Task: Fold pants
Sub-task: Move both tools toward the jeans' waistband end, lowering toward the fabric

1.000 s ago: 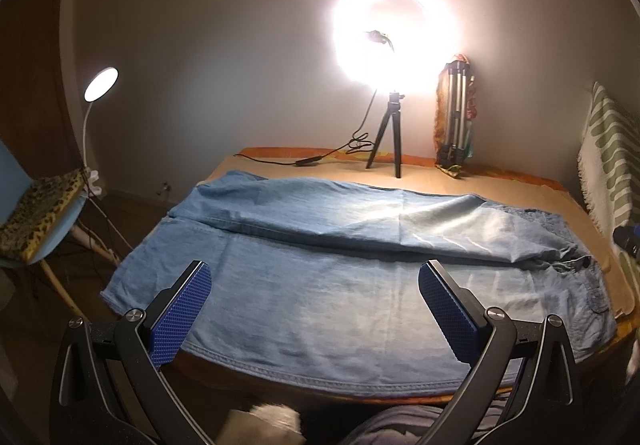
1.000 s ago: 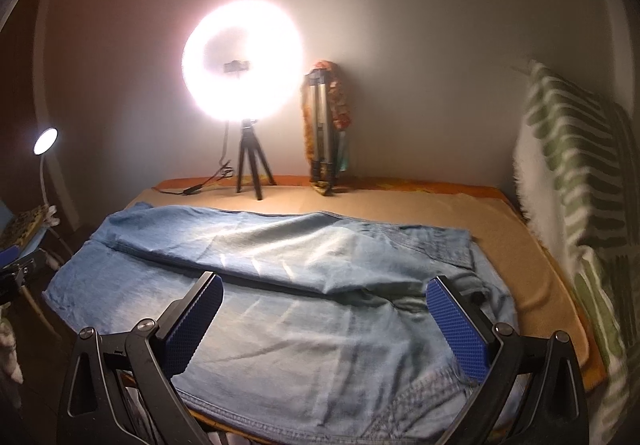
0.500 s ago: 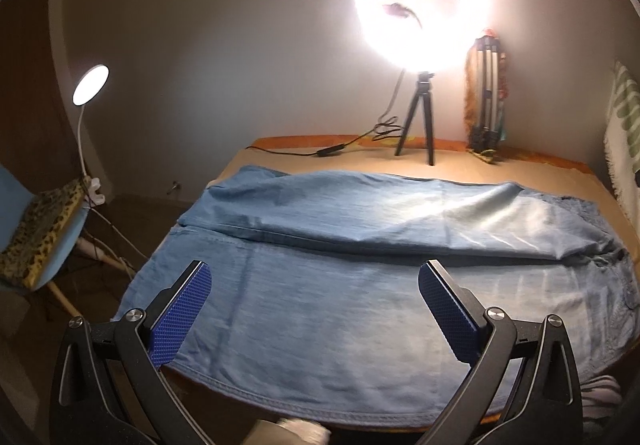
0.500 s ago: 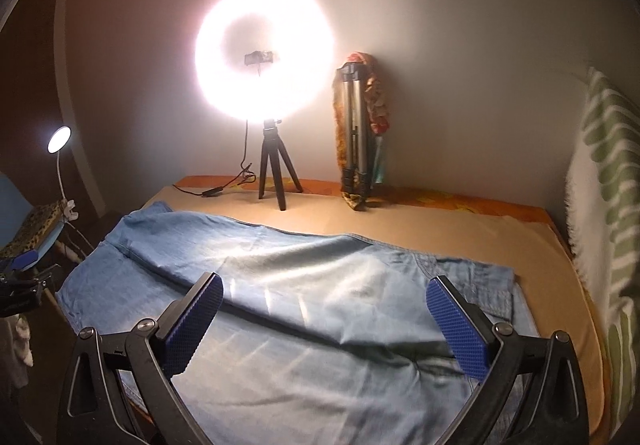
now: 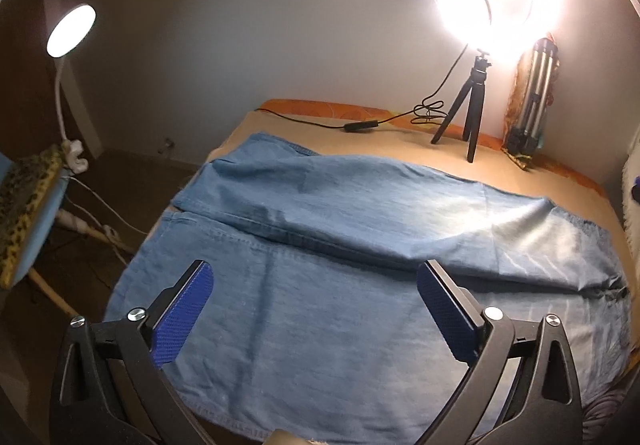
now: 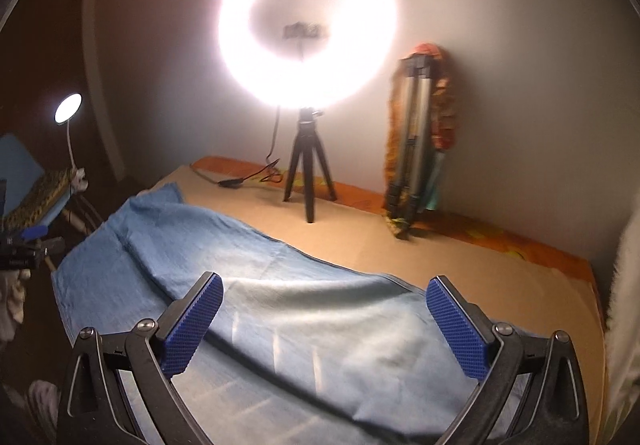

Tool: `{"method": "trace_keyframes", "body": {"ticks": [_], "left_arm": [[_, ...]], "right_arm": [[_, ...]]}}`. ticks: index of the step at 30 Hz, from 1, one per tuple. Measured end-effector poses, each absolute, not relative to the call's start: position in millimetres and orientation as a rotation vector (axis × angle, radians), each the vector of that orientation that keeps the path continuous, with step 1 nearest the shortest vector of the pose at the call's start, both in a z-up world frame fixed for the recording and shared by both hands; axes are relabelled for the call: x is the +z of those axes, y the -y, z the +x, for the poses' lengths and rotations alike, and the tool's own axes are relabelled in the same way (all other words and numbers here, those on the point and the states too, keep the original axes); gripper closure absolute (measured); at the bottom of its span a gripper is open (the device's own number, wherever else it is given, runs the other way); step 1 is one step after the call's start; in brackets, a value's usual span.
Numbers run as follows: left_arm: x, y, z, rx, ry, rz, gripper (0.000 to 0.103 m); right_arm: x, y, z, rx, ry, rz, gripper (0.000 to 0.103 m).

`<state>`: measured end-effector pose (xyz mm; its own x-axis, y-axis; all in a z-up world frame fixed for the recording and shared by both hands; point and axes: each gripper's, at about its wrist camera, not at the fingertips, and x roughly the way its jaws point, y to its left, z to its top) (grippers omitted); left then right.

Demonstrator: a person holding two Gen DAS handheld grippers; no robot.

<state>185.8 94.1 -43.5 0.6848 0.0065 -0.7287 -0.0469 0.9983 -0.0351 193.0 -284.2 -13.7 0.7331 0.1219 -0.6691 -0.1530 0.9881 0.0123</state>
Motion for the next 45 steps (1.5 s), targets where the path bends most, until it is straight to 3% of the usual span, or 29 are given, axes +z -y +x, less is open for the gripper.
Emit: {"method": "trace_keyframes", "body": {"ticks": [1,5,7,15,17,19,25,37,45], "left_arm": [[-45.2,-97.4,192.8,0.016,-0.831,-0.070,0.018],[-52.6,-110.5,220.1,-0.024,-0.863,-0.139,0.030],[-57.2,-114.7,235.3,-0.024,-0.882,-0.133,0.043],[-74.9,-146.5,296.8,0.043,-0.928,-0.183,0.043],[-81.0,-150.7,315.7,0.063,-0.945,-0.168,0.043],[-88.8,-157.1,334.8,0.074,-0.967,-0.196,0.051],[-111.0,-162.0,388.9,0.124,-1.010,-0.226,0.051],[-161.1,-162.7,472.1,0.187,-1.095,-0.344,0.055],[-166.0,-148.8,475.6,0.211,-1.081,-0.304,0.055]], "right_arm": [[-18.5,279.6,205.0,0.175,-0.751,-0.048,0.001],[-38.8,270.7,240.7,0.211,-0.810,-0.052,0.005],[-53.7,265.8,261.1,0.225,-0.843,-0.064,0.007],[-125.4,247.8,335.3,0.313,-0.967,-0.163,0.016],[-143.7,244.1,350.1,0.330,-0.998,-0.176,0.016],[-161.4,240.2,364.0,0.341,-1.028,-0.184,0.016],[-197.4,233.9,391.7,0.378,-1.084,-0.196,0.016],[-222.0,228.6,416.7,0.409,-1.123,-0.182,0.007],[-224.4,227.6,431.9,0.413,-1.109,-0.188,0.006]]}}
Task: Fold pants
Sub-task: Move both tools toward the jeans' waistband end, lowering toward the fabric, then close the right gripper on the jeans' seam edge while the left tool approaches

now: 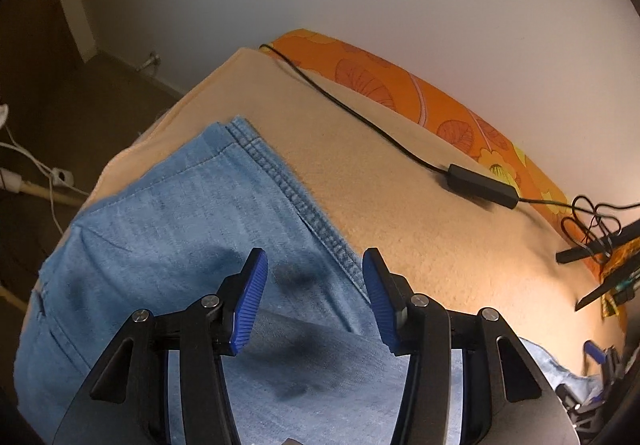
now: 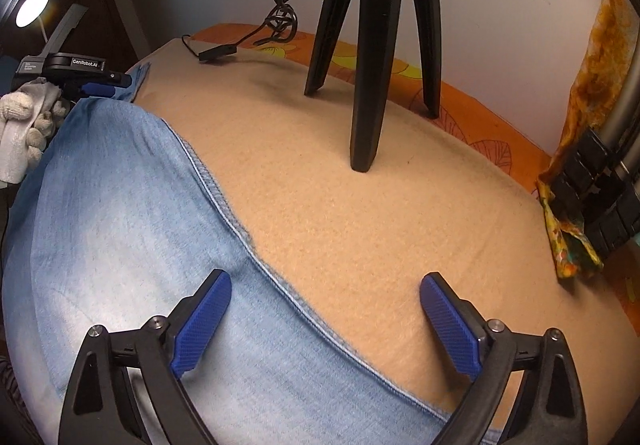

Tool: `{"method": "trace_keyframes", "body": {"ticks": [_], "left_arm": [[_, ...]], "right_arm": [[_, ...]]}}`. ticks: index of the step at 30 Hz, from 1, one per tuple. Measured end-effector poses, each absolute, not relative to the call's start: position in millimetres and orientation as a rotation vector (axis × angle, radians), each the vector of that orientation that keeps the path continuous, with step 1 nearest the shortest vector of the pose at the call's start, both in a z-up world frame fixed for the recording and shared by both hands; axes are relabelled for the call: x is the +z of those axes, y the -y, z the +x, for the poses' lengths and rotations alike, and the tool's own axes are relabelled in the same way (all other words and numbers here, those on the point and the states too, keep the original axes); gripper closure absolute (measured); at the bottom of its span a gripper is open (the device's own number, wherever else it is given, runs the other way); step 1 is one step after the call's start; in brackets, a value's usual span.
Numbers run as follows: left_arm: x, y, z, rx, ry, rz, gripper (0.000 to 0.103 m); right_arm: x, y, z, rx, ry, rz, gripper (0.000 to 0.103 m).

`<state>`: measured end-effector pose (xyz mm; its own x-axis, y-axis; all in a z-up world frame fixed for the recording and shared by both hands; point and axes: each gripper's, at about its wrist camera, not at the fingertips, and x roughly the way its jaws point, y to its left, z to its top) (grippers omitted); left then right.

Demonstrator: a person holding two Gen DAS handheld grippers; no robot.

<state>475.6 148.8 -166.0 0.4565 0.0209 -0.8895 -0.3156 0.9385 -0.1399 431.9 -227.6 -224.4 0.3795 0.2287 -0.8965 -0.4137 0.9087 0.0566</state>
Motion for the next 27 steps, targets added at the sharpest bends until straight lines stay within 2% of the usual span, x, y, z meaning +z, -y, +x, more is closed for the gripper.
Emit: {"method": "trace_keyframes", "body": {"ticks": [1,4,6,7,8,12,18,23,26,27], "left_arm": [[-165.4,-146.4,474.8,0.209,-1.077,-0.297,0.055],[-163.3,-140.3,472.9,0.208,-1.065,-0.263,0.055],[-161.5,-138.9,471.2,0.204,-1.060,-0.258,0.055],[-160.5,-138.6,470.1,0.199,-1.059,-0.263,0.055],[-159.1,-138.1,469.3,0.191,-1.058,-0.270,0.055],[-152.3,-134.0,462.6,0.169,-1.051,-0.276,0.055],[-146.2,-123.2,458.7,0.113,-1.067,-0.312,0.052],[-146.0,-113.0,461.4,0.080,-1.087,-0.383,0.045],[-148.6,-104.7,460.3,0.073,-1.094,-0.375,0.044],[-148.9,-102.7,459.2,0.068,-1.095,-0.372,0.044]], "right_arm": [[-224.2,227.4,431.1,0.417,-1.104,-0.190,0.007],[-220.4,222.8,425.3,0.450,-1.085,-0.201,0.023],[-217.7,217.3,421.9,0.477,-1.079,-0.205,0.042],[-215.8,214.6,419.8,0.495,-1.077,-0.206,0.047],[-215.1,212.4,418.5,0.507,-1.078,-0.205,0.062],[-211.9,201.5,411.7,0.534,-1.083,-0.210,0.080],[-187.2,208.2,388.2,0.563,-1.042,-0.104,0.090],[-165.4,200.8,356.4,0.640,-1.007,-0.029,0.091],[-169.3,183.2,344.6,0.653,-1.017,-0.127,0.091],[-169.3,180.6,345.4,0.645,-1.010,-0.148,0.087]]}}
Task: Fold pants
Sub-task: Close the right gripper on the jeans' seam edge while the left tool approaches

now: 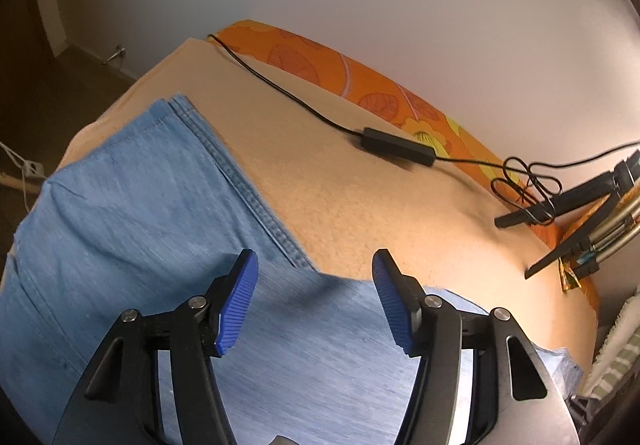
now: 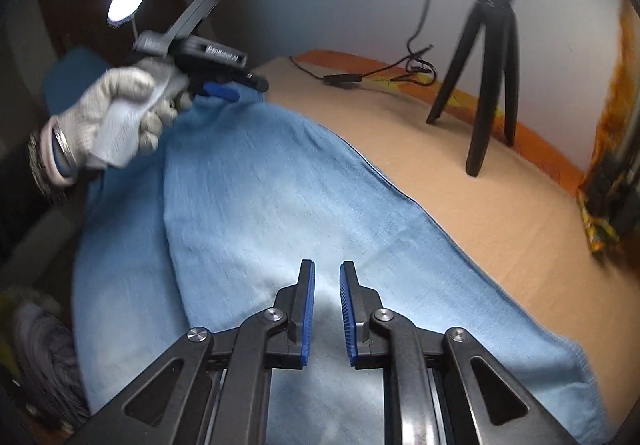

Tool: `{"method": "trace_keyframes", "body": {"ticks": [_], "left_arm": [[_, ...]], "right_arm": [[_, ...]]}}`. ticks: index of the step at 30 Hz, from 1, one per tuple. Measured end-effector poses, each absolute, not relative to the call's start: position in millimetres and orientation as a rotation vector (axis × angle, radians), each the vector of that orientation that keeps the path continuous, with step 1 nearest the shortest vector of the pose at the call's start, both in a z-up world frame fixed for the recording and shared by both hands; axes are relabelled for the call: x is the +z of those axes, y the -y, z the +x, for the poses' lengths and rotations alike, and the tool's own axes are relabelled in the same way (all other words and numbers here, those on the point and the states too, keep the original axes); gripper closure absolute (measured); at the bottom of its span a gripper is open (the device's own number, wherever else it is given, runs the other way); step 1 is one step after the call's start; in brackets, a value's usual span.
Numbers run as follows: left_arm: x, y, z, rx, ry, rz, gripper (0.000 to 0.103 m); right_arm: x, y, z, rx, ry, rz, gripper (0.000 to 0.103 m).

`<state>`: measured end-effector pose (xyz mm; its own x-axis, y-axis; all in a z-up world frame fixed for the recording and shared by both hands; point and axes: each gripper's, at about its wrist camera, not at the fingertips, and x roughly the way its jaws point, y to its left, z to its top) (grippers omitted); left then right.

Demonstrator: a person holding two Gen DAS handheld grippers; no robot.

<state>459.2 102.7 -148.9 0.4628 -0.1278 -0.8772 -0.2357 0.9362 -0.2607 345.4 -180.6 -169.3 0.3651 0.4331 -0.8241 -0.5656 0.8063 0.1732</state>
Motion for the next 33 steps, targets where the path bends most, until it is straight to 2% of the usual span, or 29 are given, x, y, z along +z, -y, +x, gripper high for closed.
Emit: {"method": "trace_keyframes", "body": {"ticks": [1,2,3,7,12,16,18,19,21,22,26,33], "left_arm": [[-148.8,-101.2,457.3,0.064,-1.095,-0.366,0.044],[-148.9,-100.5,455.7,0.062,-1.095,-0.362,0.044],[-149.1,-99.9,455.4,0.058,-1.094,-0.360,0.044],[-152.1,-102.2,453.7,0.050,-1.089,-0.366,0.044],[-156.9,-104.5,451.2,0.014,-1.080,-0.380,0.044],[-159.4,-106.9,452.3,0.012,-1.076,-0.394,0.044],[-160.7,-107.8,453.9,0.020,-1.075,-0.399,0.044],[-161.6,-107.8,454.9,0.022,-1.076,-0.400,0.044],[-163.8,-107.0,456.8,0.027,-1.080,-0.404,0.044],[-165.1,-107.2,457.6,0.029,-1.080,-0.413,0.044],[-168.5,-108.0,459.7,0.038,-1.091,-0.446,0.041],[-166.1,-110.6,466.6,0.043,-1.100,-0.464,0.033]], "right_arm": [[-167.6,186.2,345.6,0.637,-1.005,-0.148,0.081],[-167.4,187.8,352.0,0.630,-1.004,-0.137,0.064],[-166.8,190.6,357.0,0.624,-1.000,-0.132,0.055],[-176.3,202.1,384.4,0.586,-1.018,-0.191,0.049],[-209.0,209.7,418.4,0.622,-1.098,-0.214,0.048],[-212.9,208.4,435.2,0.687,-1.089,-0.186,0.046],[-213.7,204.7,438.1,0.726,-1.084,-0.185,0.055],[-212.9,201.2,436.8,0.747,-1.081,-0.187,0.062],[-210.7,192.8,431.0,0.796,-1.088,-0.186,0.085],[-211.1,189.6,426.8,0.819,-1.097,-0.183,0.088],[-199.1,190.1,407.8,0.835,-1.082,-0.137,0.096],[-165.1,199.4,377.4,0.888,-1.039,-0.012,0.097]]}}
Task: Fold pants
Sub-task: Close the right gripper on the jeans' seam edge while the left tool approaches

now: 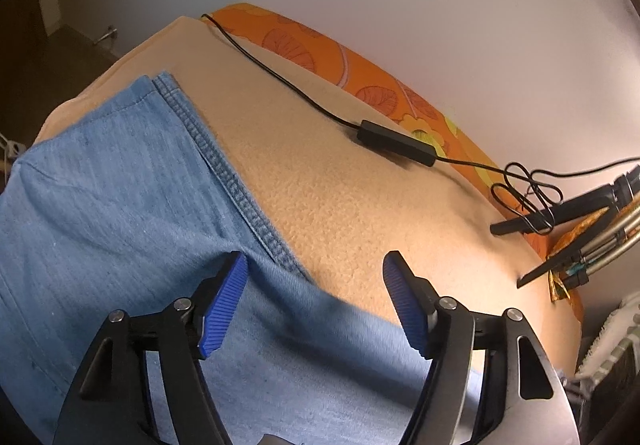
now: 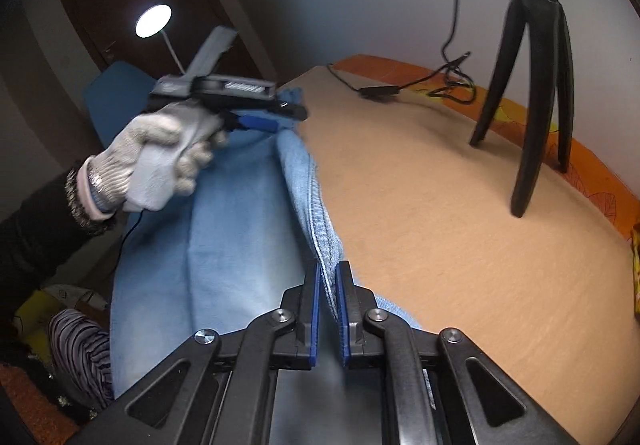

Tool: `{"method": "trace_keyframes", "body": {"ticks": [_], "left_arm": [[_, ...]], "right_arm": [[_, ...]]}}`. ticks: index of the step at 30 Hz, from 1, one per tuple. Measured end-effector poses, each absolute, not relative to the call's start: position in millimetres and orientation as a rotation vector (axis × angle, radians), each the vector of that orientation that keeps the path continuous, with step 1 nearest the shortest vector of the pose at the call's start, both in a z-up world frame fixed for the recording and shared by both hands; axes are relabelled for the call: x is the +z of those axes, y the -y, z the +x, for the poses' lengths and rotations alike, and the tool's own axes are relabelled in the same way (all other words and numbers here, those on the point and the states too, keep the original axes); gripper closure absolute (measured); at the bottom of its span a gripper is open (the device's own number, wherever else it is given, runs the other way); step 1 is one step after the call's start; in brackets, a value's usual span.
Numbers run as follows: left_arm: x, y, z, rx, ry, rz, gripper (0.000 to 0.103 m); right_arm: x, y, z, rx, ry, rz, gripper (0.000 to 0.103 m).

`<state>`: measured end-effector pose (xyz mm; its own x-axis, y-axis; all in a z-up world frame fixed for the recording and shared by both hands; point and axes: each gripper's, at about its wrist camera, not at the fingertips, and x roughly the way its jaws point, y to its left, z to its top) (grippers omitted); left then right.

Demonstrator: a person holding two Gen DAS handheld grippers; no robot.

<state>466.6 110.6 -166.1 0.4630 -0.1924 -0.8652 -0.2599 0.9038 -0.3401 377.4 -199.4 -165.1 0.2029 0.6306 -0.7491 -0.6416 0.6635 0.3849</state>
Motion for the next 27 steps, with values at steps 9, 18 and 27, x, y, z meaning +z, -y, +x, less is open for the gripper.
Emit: {"method": "trace_keyframes", "body": {"ticks": [9,18,27], "left_arm": [[-172.6,-106.9,465.4,0.038,-1.132,-0.453,0.032],[-176.5,-98.0,453.9,0.060,-1.125,-0.393,0.036],[-177.0,-103.9,447.4,0.125,-1.088,-0.323,0.073]], "right_arm": [[-168.5,183.0,342.7,0.942,-1.073,-0.040,0.097],[-176.6,170.7,333.7,0.887,-1.082,-0.083,0.094],[-177.3,164.6,335.1,0.843,-1.058,-0.161,0.073]]}}
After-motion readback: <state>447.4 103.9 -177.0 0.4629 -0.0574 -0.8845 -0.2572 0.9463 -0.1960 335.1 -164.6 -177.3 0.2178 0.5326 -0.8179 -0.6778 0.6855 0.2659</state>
